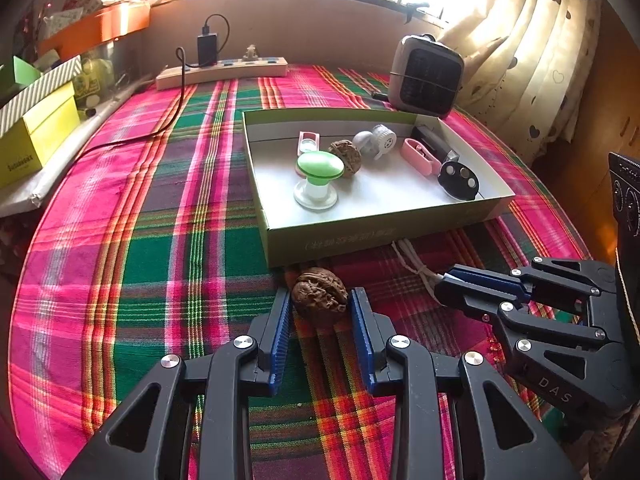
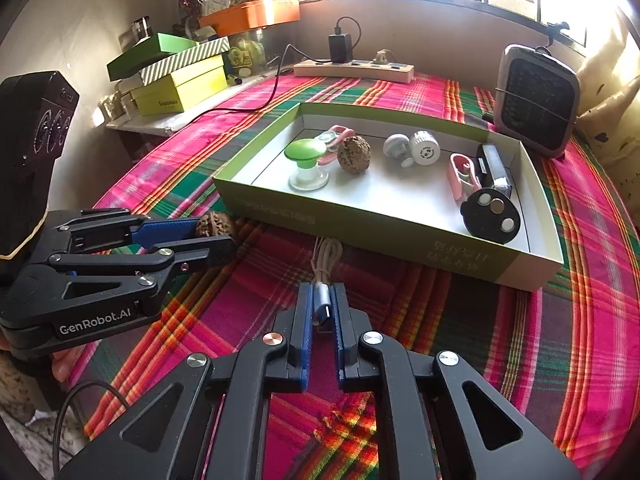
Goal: Organize objects
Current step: 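Close the left tool on the walnut while the right tool closes on the white USB cable, then carry the walnut with the left tool while the right tool carries the USB cable into the box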
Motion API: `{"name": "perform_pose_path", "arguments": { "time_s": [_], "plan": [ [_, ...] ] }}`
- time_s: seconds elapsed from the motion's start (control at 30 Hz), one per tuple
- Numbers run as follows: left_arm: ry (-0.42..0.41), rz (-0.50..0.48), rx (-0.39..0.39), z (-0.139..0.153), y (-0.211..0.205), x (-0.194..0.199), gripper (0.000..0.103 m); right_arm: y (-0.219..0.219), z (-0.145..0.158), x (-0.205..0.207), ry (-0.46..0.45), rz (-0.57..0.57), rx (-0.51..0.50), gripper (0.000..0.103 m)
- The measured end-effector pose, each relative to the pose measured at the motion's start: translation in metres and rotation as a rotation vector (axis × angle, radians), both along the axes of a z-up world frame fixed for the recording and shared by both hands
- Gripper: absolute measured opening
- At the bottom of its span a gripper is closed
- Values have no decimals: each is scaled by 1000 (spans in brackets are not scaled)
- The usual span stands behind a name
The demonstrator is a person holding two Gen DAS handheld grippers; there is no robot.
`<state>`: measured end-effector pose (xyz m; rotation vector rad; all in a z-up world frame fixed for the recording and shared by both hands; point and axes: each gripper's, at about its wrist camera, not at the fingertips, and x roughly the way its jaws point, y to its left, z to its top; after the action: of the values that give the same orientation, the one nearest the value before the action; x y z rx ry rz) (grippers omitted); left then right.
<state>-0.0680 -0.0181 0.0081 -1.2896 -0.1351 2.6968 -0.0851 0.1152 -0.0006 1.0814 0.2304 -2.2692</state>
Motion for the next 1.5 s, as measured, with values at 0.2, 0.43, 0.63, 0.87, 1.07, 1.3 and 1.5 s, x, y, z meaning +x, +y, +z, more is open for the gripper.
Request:
{"name": "perform_pose_path", "arguments": {
  "time_s": [0.2, 0.43, 0.63, 0.87, 1.07, 1.3, 1.5],
  "plan": [
    [0, -2, -2, 0, 2, 2, 27, -1, 1, 3, 5, 1, 1, 9],
    [-1, -3, -4, 1, 3, 3, 27, 0, 0, 5, 6, 3, -1, 9],
    [0, -5, -5, 0, 4, 3, 27, 1, 0, 7, 7, 3, -8, 9],
    [24, -15, -6, 10, 8, 5, 27, 5, 8, 11, 26, -5, -20, 9],
    [47, -23, -6, 21, 12, 5, 27, 9, 18, 15, 52, -11, -28, 9],
    [60, -32, -1, 29, 15, -2, 27, 14, 28, 13, 79, -25, -36, 9],
    [66, -43, -5, 34, 20, -12, 27, 18, 33, 8, 98, -46, -32, 9]
  ]
}}
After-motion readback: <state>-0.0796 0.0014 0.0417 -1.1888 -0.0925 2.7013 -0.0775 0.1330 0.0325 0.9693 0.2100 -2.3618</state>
